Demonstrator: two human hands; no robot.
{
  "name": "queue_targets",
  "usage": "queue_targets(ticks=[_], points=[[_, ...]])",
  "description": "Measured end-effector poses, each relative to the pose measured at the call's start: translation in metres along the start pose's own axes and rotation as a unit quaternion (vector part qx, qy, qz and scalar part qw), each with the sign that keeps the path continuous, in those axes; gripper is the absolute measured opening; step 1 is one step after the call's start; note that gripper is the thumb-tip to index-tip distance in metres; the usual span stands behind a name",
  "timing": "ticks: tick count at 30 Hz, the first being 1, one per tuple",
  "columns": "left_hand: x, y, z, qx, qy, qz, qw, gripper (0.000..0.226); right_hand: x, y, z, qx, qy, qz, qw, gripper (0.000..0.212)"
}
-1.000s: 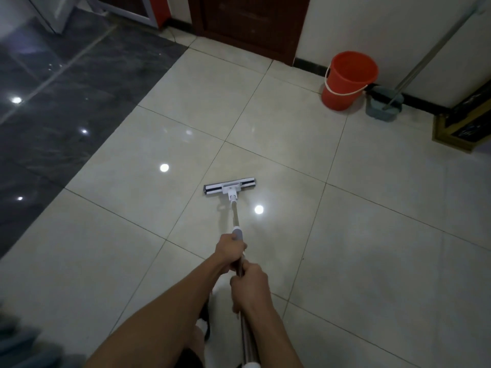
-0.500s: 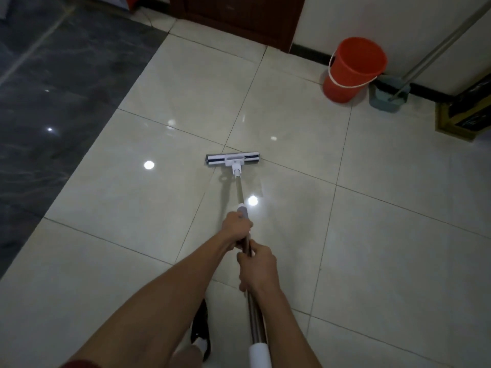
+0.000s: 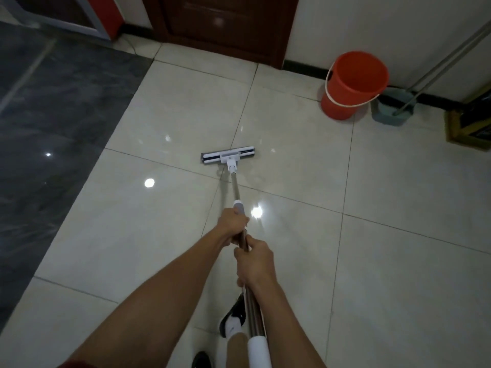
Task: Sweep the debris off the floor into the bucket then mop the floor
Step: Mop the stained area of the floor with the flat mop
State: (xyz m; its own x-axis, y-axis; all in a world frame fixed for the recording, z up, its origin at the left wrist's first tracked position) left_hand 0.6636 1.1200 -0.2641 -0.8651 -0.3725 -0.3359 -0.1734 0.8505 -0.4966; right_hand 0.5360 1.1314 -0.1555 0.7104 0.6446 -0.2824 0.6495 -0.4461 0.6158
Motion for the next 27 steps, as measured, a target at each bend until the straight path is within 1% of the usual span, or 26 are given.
queue_targets(ticks=[2, 4, 5, 9, 13, 17, 21, 24, 27], points=[[-0.003, -0.033, 0.022, -0.002, -0.002, -0.005, 1.000, 0.009, -0.010, 0.026, 0.029, 0.001, -0.001, -0.005, 1.000, 0.031], [-0.005, -0.063, 0.044, -0.012, 0.000, -0.016, 1.000, 0.019, -0.021, 0.053, 0.055, 0.003, -0.002, -0.008, 1.000, 0.029], [-0.006, -0.077, 0.053, -0.016, 0.001, -0.023, 1.000, 0.019, -0.025, 0.064, 0.067, 0.005, 0.000, -0.011, 1.000, 0.028], [-0.017, -0.131, 0.093, -0.025, -0.002, -0.042, 0.999, 0.010, -0.040, 0.116, 0.117, -0.002, 0.013, -0.031, 0.999, 0.025], [-0.033, -0.196, 0.142, -0.018, -0.016, -0.062, 0.998, 0.021, -0.054, 0.180, 0.174, -0.016, 0.024, -0.057, 0.998, 0.024], [-0.050, -0.266, 0.188, -0.016, -0.008, -0.089, 0.996, 0.018, -0.062, 0.246, 0.235, -0.011, 0.037, -0.076, 0.996, 0.022], [-0.068, -0.326, 0.225, -0.024, -0.021, -0.103, 0.994, 0.021, -0.072, 0.301, 0.288, -0.015, 0.049, -0.090, 0.995, 0.022], [-0.071, -0.369, 0.244, -0.026, -0.031, -0.114, 0.993, 0.016, -0.095, 0.335, 0.319, -0.013, 0.058, -0.103, 0.993, 0.021], [-0.054, -0.399, 0.251, -0.035, -0.024, -0.100, 0.994, 0.017, -0.128, 0.356, 0.336, -0.024, 0.078, -0.137, 0.987, 0.021]])
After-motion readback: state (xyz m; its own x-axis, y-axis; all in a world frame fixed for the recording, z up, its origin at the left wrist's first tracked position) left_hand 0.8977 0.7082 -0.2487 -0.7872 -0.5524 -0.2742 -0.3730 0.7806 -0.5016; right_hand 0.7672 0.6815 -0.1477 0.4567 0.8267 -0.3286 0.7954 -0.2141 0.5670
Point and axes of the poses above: each hand's wrist, its own z-axis towards the middle knuckle, its own x-axis out of the palm, y = z × x, the point moved 6 cm from there along z, towards the middle knuckle, and after that the axes turned 7 degrees about z, right-handed, at the moved point
